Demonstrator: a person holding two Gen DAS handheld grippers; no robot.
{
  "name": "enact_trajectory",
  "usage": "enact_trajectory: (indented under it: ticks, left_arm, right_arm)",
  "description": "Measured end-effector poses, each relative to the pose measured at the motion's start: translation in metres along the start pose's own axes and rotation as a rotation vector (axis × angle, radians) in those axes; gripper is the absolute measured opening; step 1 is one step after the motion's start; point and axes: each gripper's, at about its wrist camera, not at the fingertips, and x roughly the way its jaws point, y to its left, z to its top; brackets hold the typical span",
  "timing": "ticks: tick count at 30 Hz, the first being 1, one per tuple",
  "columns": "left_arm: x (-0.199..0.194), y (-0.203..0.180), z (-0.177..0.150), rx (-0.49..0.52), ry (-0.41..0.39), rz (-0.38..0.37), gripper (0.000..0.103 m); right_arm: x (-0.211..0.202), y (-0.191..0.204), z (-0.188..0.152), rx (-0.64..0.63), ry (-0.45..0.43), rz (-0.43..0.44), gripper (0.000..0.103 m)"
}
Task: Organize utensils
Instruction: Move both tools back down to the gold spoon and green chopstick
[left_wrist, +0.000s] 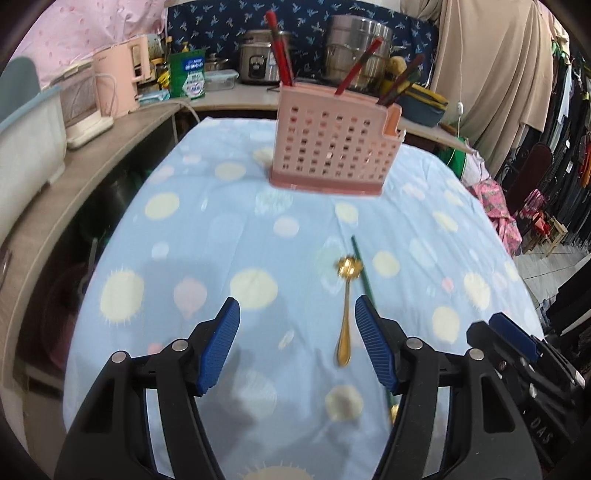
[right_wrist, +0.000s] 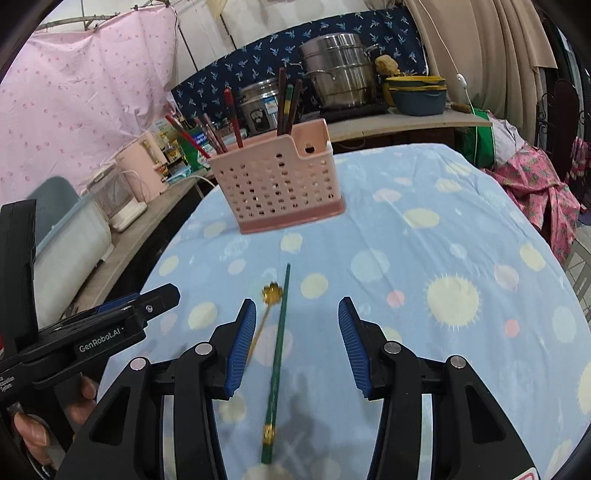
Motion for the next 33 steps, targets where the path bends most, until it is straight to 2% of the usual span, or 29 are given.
enact_trajectory:
  ticks: [5, 13, 20, 33]
  left_arm:
    - [0.003, 0.006, -0.031, -0.009, 0.023, 0.015, 0.062]
    - [0.006, 0.009, -0.062, 0.0, 0.048, 0.025, 0.061]
    - [0.009, 0.009, -0.072, 0.003, 0.058, 0.025, 0.061]
    - [0.016, 0.006, -0.078, 0.014, 0.08, 0.019, 0.061]
  right_arm:
    - [0.003, 0.009, -0.042, -0.055, 0.06, -0.024, 0.046]
    - [0.015, 0.024, -0.083, -0.113, 0.117, -0.033, 0.046]
    - [0.021, 0.029, -0.089, -0.112, 0.127, -0.037, 0.044]
    - [0.025, 0.029, -0.09, -0.135, 0.121, -0.076, 0.029]
